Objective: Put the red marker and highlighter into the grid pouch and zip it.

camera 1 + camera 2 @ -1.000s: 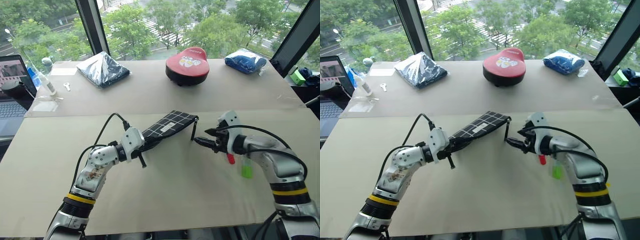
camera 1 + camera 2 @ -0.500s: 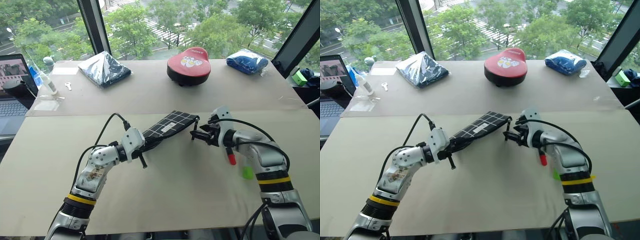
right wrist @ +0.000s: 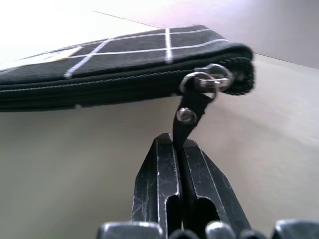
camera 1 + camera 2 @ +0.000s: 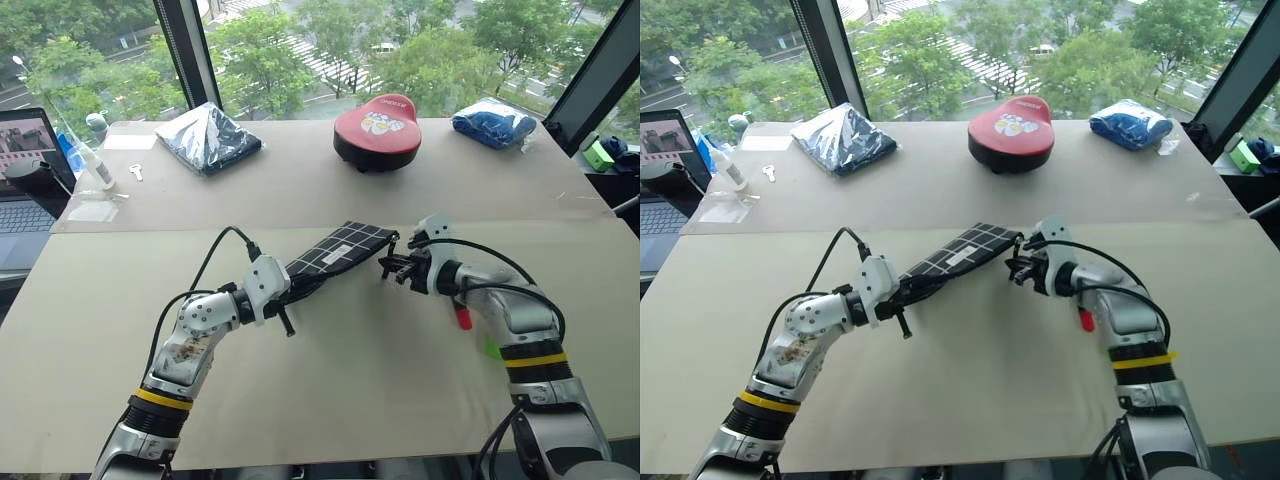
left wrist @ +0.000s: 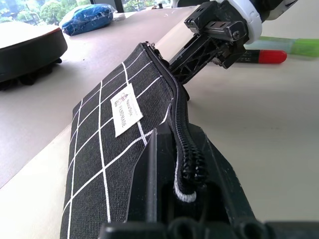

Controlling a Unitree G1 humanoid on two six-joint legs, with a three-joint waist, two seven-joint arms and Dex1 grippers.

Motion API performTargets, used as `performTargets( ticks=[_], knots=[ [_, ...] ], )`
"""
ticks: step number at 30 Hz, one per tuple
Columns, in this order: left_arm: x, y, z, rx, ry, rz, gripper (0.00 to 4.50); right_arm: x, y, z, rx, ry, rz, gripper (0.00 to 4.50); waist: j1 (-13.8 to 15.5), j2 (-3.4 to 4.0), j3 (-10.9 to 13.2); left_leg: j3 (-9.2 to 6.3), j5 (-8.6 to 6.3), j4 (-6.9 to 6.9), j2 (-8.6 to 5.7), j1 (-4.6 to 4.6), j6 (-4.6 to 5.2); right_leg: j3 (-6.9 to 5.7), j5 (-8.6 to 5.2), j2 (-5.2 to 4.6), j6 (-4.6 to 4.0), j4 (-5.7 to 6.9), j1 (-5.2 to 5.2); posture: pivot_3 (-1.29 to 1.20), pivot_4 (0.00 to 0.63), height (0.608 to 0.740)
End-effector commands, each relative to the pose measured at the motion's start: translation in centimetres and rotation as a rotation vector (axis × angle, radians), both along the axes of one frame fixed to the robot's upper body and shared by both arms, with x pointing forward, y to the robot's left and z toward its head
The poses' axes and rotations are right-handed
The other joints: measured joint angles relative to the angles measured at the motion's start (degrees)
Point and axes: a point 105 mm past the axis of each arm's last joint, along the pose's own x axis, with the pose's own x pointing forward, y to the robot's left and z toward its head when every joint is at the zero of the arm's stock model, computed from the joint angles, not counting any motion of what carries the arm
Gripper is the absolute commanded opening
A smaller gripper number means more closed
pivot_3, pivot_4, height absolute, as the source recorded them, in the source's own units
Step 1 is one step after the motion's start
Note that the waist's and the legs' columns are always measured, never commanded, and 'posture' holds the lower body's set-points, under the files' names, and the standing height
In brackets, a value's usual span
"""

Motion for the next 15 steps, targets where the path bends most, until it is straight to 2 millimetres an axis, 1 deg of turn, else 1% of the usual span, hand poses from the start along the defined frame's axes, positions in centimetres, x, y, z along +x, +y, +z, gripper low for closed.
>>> performTargets(
  ticks=[1, 3, 5, 11, 15],
  knots=[
    [0.0, 0.0, 1.1, -0.028, -0.05, 0.002, 0.0, -3.1, 3.2, 2.5, 0.029, -0.068, 0.236, 0.05, 0.0, 0.0, 0.0, 0.0, 0.0, 0.0, 0.01, 0.0, 0.0, 0.0, 0.0, 0.0, 0.0, 0.0, 0.0, 0.0, 0.15, 0.74],
    [0.0, 0.0, 1.1, -0.03, -0.051, 0.003, 0.0, -3.9, 4.2, 3.0, 0.036, -0.076, 0.302, 0.05, 0.0, 0.0, 0.0, 0.0, 0.0, 0.01, 0.02, 0.02, 0.0, 0.0, 0.0, 0.01, 0.0, -0.01, 0.01, 0.0, 0.15, 0.74],
    [0.0, -0.1, 1.1, -0.033, -0.051, 0.001, 0.0, -4.1, 4.9, 3.5, 0.045, -0.078, 0.34, 0.05, 0.0, 0.0, 0.0, 0.0, 0.0, 0.02, 0.02, 0.03, 0.0, 0.01, 0.0, 0.01, 0.0, -0.01, 0.01, 0.0, 0.15, 0.74],
    [0.0, -0.3, 1.1, -0.04, -0.053, -0.001, 0.0, -4.6, 6.3, 2.9, -0.007, -0.066, 0.433, 0.05, 0.1, 0.0, 0.0, -0.01, 0.0, 0.03, 0.01, 0.05, 0.0, 0.02, 0.0, 0.0, -0.01, 0.0, 0.01, 0.0, 0.15, 0.74],
    [-0.1, -0.3, 1.1, -0.046, -0.051, 0.001, 0.0, -5.3, 7.7, 4.1, 0.052, -0.073, 0.505, 0.05, 0.1, 0.0, 0.0, -0.01, 0.0, 0.03, 0.0, 0.02, 0.0, 0.02, 0.0, 0.0, -0.01, 0.0, 0.0, 0.0, 0.15, 0.74]
  ],
)
